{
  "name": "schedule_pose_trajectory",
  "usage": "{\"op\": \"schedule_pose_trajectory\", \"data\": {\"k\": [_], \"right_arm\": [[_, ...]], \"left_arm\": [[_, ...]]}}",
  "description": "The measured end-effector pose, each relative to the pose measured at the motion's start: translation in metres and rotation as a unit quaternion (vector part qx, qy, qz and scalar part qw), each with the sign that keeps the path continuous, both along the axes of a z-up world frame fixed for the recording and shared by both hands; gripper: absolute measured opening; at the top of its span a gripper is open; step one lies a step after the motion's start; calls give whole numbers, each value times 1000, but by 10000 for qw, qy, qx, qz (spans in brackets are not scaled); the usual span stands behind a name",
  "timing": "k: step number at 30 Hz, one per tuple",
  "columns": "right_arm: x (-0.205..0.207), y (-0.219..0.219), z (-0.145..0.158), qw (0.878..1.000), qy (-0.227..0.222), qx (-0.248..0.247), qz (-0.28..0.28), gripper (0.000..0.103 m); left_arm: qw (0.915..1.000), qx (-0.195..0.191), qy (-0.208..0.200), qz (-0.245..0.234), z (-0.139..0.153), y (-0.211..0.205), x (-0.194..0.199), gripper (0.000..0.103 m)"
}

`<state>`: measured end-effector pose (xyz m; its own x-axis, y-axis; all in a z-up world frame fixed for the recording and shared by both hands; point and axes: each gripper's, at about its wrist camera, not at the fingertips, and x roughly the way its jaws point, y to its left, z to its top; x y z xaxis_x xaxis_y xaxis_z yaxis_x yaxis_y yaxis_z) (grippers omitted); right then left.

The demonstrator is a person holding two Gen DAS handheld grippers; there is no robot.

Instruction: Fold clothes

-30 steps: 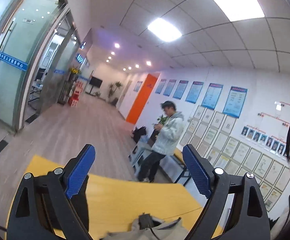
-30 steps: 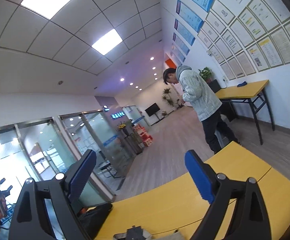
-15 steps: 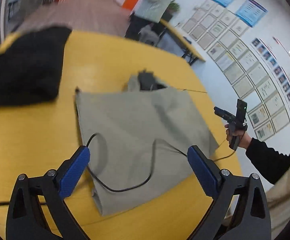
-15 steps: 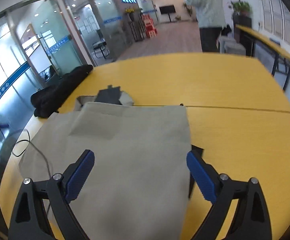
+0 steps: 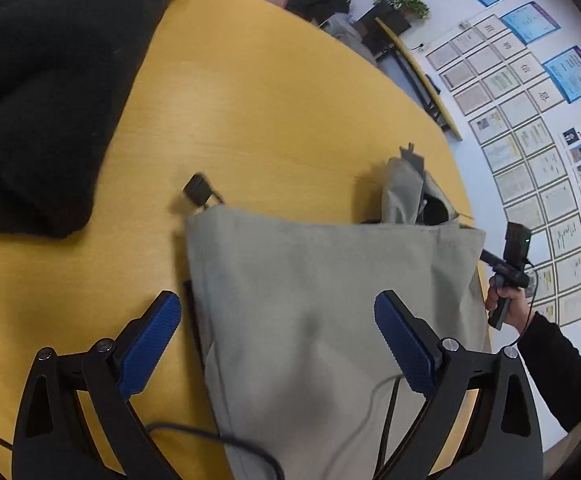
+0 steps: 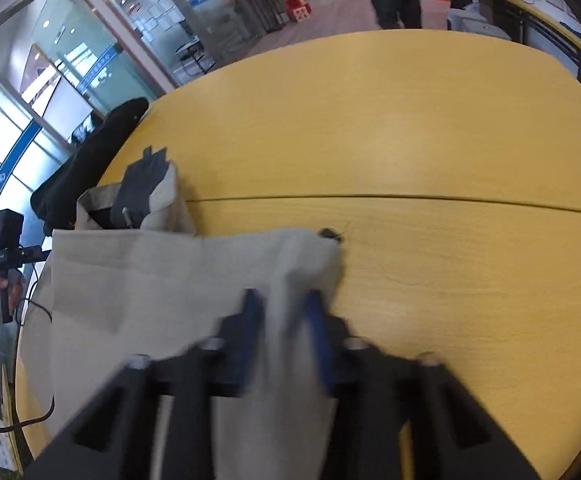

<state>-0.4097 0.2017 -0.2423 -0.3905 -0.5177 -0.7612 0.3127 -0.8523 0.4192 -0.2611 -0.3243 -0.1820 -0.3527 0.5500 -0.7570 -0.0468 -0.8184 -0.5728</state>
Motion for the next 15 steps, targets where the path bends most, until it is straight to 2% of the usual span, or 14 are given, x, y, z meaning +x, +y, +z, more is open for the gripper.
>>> {"op": "schedule_pose_trajectory", "data": {"k": [2, 4, 6, 7, 8, 9, 11, 15], "right_arm": [[12, 17, 14, 9983, 362, -407, -227, 8], [26, 27, 26, 9947, 686, -665, -370, 6], [39, 36, 35, 9918, 870, -801, -485, 4], [44, 39, 37, 9906, 931, -842, -537, 4], [50, 43, 39, 9894, 992, -884, -589, 3], [55, 47, 42, 9881, 1052, -925, -640, 3], [66, 51, 51, 9851, 1224, -997, -677, 2], [82, 55, 76, 9762, 1668, -1210, -678, 2]], "left_arm": [[9997, 159, 170, 44, 6, -1, -5, 86], [9994, 249, 235, 37, 9, -1, -10, 76], [9997, 223, 126, -58, 8, 0, -13, 48], [9997, 210, 72, -105, 8, 1, -15, 39], [9997, 197, 17, -153, 7, 1, -17, 20], [9996, 184, -38, -200, 7, 1, -19, 9], [9992, 254, -45, -301, 9, 3, -21, 6], [9973, 354, 434, -477, 38, 9, -19, 4]]}}
